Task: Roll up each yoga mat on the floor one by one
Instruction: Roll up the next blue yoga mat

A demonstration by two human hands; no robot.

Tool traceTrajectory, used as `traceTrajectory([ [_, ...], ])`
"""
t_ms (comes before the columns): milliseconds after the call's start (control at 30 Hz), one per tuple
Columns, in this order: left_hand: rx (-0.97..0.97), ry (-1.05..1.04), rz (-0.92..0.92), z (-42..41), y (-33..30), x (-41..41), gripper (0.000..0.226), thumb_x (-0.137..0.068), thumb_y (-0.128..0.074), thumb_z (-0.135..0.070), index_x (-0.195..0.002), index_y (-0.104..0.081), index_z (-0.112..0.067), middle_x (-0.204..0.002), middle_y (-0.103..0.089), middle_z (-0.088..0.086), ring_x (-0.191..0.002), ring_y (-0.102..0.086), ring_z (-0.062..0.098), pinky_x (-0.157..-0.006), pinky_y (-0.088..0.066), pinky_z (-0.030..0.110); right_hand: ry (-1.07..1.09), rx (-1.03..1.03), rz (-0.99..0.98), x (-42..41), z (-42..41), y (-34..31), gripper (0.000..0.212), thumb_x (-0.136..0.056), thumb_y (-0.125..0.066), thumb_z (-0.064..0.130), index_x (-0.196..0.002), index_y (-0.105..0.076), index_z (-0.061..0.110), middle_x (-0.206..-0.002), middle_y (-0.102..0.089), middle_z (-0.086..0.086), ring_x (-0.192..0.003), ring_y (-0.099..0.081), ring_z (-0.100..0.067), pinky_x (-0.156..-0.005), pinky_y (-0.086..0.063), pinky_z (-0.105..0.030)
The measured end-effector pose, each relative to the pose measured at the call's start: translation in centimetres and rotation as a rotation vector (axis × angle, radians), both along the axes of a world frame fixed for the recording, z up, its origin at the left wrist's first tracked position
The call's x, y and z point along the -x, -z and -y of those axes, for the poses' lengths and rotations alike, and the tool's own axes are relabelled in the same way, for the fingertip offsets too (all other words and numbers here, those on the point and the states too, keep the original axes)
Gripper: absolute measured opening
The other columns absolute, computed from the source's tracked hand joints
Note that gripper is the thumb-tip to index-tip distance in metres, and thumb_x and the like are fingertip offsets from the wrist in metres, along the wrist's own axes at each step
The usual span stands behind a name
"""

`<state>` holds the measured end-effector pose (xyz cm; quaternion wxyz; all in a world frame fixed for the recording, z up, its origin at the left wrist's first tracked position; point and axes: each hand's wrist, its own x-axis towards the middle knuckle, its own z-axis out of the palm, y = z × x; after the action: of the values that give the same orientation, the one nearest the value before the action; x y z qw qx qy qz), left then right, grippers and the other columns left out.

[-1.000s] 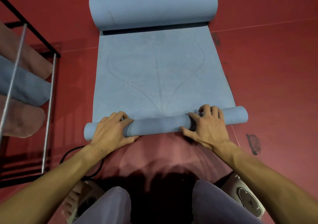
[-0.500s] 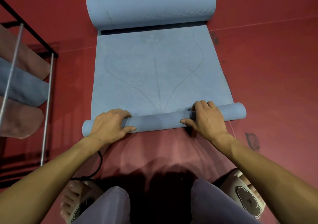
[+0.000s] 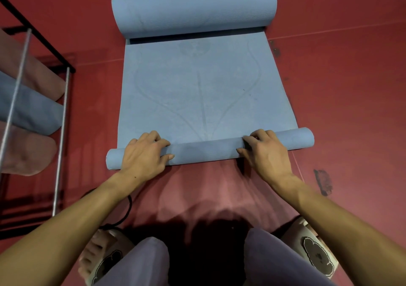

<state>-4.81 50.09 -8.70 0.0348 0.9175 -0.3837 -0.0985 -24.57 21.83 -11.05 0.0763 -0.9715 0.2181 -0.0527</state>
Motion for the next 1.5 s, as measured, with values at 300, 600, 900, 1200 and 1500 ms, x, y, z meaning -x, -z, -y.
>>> traceTrajectory([
  [300, 0.053, -0.018, 0.073, 0.1, 0.2, 0.6, 0.022, -0.096, -0.060, -0.044, -0.109, -0.063, -0.026, -0.092, -0.065, -0.005, -0.081, -0.062, 0.024, -0.063, -0.045, 0.037, 0.002, -0.095, 0.016, -0.3, 0.2, -0.9, 0.059, -0.095, -0.056, 0.070, -0.110, -0.072, 0.016, -0.109, -0.067, 0.002, -0.106, -0.057, -0.023, -0.079, -0.056, -0.040],
  [600, -0.061, -0.019, 0.057, -0.6, -0.4, 1.2, 0.076, -0.083, -0.042, -0.075, -0.144, -0.058, -0.033, -0.148, -0.060, -0.005, -0.133, -0.055, 0.023, -0.107, -0.042, 0.047, -0.016, 0.016, -0.123, -1.0, 0.2, -1.2, 0.081, -0.085, -0.037, 0.086, -0.128, -0.068, 0.024, -0.134, -0.054, -0.013, -0.123, -0.046, -0.037, -0.109, -0.041, -0.049],
  [900, -0.151, 0.053, 0.157, -0.9, 1.3, -0.2, 0.088, -0.076, -0.070, -0.073, -0.152, -0.051, -0.030, -0.142, -0.053, 0.017, -0.128, -0.051, 0.037, -0.109, -0.040, 0.059, -0.100, 0.066, -0.243, -1.8, 1.2, -1.5, 0.099, -0.071, -0.056, 0.084, -0.146, -0.055, 0.019, -0.134, -0.053, -0.014, -0.121, -0.048, -0.039, -0.114, -0.036, -0.054],
  [1200, -0.152, 0.102, 0.137, -0.9, 1.3, -2.4, 0.073, -0.079, -0.085, -0.047, -0.143, -0.056, -0.030, -0.110, -0.064, 0.009, -0.095, -0.061, 0.033, -0.075, -0.050, 0.046, -0.156, 0.062, -0.172, -2.7, 3.3, -0.6, 0.063, -0.087, -0.078, 0.051, -0.136, -0.063, 0.014, -0.114, -0.065, -0.011, -0.106, -0.059, -0.035, -0.100, -0.048, -0.049],
  [1500, -0.103, 0.090, -0.088, -1.6, 0.7, -4.5, 0.056, -0.089, -0.070, -0.062, -0.137, -0.057, -0.036, -0.115, -0.068, -0.009, -0.108, -0.060, 0.023, -0.075, -0.041, 0.037, -0.172, -0.015, -0.234, -2.6, 4.3, -0.7, 0.048, -0.094, -0.067, 0.052, -0.121, -0.063, 0.012, -0.107, -0.070, -0.007, -0.103, -0.060, -0.031, -0.100, -0.045, -0.043],
])
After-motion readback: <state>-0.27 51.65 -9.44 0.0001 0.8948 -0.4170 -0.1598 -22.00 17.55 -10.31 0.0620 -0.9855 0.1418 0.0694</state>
